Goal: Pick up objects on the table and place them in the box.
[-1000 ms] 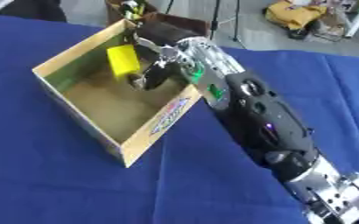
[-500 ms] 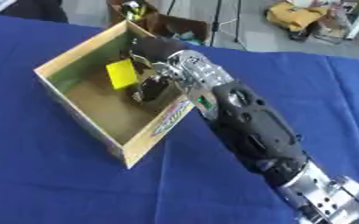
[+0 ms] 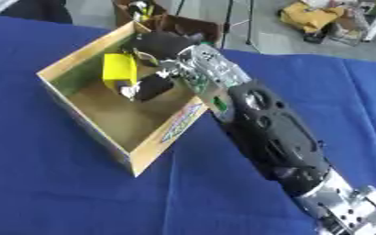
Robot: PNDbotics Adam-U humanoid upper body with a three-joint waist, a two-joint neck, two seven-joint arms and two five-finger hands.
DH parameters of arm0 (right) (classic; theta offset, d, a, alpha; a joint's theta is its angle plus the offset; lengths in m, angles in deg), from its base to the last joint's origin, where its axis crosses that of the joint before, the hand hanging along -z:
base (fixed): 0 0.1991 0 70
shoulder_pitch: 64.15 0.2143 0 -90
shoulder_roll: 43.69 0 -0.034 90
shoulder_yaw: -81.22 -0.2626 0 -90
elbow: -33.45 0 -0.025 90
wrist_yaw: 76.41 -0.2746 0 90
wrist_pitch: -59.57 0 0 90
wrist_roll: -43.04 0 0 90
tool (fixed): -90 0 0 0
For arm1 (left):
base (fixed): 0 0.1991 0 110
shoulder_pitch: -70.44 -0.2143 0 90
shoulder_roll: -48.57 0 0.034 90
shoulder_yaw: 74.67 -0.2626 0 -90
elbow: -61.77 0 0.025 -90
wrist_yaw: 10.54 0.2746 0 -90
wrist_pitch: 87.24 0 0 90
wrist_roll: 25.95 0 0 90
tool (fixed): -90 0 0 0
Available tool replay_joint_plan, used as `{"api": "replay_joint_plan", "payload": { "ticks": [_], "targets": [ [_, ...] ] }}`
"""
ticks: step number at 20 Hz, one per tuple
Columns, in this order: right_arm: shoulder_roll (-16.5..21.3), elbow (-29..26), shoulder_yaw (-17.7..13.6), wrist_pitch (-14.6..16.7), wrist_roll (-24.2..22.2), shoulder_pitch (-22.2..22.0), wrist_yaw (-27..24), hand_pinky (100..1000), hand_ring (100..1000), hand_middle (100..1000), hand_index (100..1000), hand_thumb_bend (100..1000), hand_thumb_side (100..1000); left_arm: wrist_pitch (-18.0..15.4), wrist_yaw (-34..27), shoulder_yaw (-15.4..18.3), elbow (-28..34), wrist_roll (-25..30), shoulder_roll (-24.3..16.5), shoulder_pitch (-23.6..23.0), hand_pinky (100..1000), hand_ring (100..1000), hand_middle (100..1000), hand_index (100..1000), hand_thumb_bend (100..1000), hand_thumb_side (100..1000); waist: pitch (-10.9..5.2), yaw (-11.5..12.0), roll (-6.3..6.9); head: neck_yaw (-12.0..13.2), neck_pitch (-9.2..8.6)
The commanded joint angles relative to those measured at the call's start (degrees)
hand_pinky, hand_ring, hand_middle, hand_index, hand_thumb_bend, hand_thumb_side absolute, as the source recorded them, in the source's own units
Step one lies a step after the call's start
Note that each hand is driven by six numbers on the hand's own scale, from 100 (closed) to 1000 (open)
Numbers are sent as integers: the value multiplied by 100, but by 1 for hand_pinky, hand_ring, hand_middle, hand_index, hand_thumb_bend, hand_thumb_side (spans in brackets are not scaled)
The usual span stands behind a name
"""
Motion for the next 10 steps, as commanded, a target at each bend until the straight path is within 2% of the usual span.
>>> {"api": "replay_joint_plan", "payload": {
  "ticks": [1,5,10],
  "targets": [
    [177,-149,-133,-38,43,121,-78,914,875,809,1000,188,874,23,-10,19,110,3,-30,4,241,370,385,662,100,983,-201,-17,71,36,-11],
    [188,-168,-214,-109,158,83,-208,912,849,774,998,100,819,29,-24,18,110,8,-26,4,242,370,385,662,100,982,-227,-28,88,48,-3],
    [401,-685,-347,-418,535,-47,-776,909,827,749,989,100,781,34,-18,50,110,-19,-26,-33,242,370,385,662,100,981,-258,-74,112,97,54]
  ]
}}
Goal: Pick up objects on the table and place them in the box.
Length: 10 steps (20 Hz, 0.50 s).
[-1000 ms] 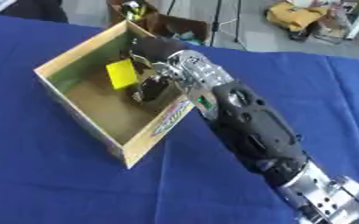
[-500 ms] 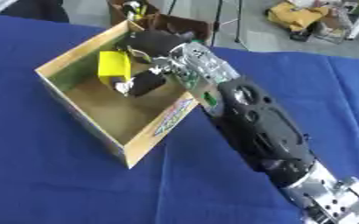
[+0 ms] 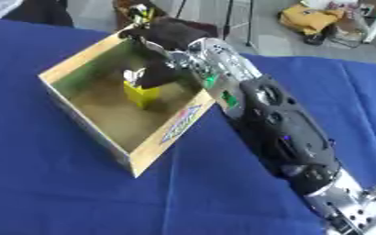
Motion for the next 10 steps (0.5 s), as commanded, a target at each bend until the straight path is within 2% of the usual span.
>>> {"api": "replay_joint_plan", "payload": {
  "ticks": [1,2,3,5,6,10],
  "targets": [
    [247,-371,-93,-175,137,54,-319,909,827,749,989,100,781,10,3,48,110,-20,-26,-11,242,370,385,662,100,981,-185,-5,50,26,23],
    [417,-721,-217,-183,298,-32,-522,909,811,737,981,100,700,17,10,74,110,-39,-27,-37,243,370,385,662,100,982,-215,-108,74,160,67],
    [609,-1131,-328,-239,441,-187,-786,909,811,737,981,100,700,22,18,94,110,-58,-31,-54,243,370,385,662,100,982,-231,-167,88,233,90],
    [918,-1909,-552,-495,694,-541,-1319,898,785,705,958,100,620,30,26,103,110,-72,-29,-67,243,371,386,662,100,982,-258,-266,125,358,124],
    [1041,-2256,-654,-653,820,-717,-1557,896,781,699,955,100,610,33,28,102,110,-71,-28,-75,244,371,386,662,100,982,-269,-301,144,405,137],
    [1366,-3387,-1006,-1213,1251,-1339,-2286,882,752,650,911,100,525,36,26,108,110,-74,-19,-107,244,371,386,662,100,978,-321,-425,234,542,182]
  ]
}}
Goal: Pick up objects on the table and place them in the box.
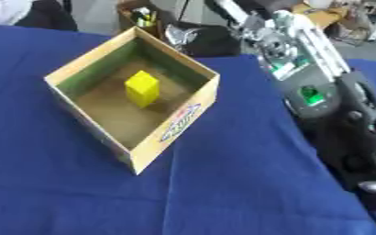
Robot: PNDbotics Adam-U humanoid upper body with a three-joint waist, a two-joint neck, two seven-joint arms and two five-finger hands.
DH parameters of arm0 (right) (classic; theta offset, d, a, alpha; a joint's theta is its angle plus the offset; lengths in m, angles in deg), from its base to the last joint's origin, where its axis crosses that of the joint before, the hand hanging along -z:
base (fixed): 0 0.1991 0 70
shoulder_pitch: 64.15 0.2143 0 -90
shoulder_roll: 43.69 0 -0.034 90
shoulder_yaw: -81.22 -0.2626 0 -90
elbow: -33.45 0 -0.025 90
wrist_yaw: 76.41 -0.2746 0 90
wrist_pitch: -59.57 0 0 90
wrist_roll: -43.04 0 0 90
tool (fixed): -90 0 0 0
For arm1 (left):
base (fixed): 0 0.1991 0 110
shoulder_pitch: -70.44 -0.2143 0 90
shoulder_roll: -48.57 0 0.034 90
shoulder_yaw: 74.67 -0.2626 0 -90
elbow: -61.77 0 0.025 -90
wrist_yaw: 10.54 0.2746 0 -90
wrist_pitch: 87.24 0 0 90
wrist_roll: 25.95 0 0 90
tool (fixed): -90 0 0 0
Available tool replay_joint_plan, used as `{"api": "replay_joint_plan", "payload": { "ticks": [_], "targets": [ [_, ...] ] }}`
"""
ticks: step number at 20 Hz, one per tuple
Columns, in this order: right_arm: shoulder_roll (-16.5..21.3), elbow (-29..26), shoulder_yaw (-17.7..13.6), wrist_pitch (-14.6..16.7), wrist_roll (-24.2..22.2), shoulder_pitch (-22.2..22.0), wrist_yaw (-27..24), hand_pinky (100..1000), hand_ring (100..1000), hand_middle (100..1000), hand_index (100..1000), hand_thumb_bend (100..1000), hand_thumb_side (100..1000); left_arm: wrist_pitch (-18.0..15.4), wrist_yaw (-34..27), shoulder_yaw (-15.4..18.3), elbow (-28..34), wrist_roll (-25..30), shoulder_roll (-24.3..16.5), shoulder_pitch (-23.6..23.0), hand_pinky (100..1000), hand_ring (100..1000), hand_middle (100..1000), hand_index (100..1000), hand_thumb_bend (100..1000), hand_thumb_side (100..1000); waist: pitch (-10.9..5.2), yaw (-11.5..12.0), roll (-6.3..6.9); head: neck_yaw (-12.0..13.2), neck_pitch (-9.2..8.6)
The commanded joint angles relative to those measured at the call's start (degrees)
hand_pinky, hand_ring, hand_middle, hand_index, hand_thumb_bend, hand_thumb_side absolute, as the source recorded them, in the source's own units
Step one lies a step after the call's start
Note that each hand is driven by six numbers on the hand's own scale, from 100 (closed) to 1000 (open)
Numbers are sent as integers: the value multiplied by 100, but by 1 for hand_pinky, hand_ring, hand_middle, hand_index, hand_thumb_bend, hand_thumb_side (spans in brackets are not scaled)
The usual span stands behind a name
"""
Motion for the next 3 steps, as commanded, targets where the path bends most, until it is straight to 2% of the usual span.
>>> {"api": "replay_joint_plan", "payload": {
  "ticks": [1,3],
  "targets": [
    [378,-853,-365,-386,380,-211,-581,878,748,638,896,100,514,-4,19,56,110,-27,-18,-16,244,371,386,663,100,977,-188,-42,91,111,49],
    [455,-975,-515,-368,674,-394,-843,871,738,612,870,100,489,-7,10,64,110,-34,-17,-35,244,371,386,662,100,975,-219,-93,137,148,73]
  ]
}}
